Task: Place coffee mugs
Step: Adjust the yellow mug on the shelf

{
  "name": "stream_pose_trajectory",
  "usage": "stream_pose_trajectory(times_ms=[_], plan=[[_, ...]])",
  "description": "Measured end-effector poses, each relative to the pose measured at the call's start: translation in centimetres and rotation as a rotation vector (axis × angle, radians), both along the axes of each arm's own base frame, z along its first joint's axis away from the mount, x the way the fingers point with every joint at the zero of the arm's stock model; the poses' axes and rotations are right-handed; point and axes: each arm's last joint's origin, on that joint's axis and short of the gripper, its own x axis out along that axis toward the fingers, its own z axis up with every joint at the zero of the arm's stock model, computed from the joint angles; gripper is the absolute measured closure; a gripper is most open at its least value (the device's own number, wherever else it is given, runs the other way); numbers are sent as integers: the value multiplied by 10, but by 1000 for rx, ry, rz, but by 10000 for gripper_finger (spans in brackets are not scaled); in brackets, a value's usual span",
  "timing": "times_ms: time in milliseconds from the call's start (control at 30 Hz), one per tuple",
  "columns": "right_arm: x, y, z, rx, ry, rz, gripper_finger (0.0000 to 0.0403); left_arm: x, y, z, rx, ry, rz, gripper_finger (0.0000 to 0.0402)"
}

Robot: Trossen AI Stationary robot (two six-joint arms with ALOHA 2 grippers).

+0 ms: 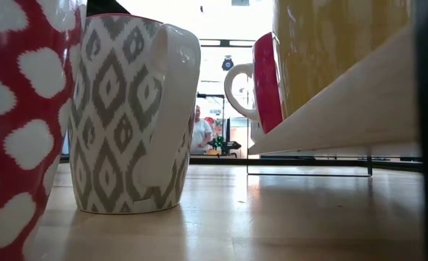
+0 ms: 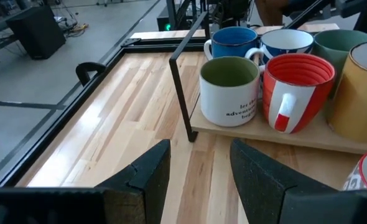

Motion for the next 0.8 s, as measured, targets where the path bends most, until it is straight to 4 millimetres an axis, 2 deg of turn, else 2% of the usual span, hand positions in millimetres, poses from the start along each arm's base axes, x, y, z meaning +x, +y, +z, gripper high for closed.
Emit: stream_pose_trajectory(times_ms=[400,800], plan=[[25,-8,9,22,-223,-59,359,0,0,0,2,1,-1,248],[32,-12,10,-15,-293,-97,359,0,0,-1,36,16,-13,248]])
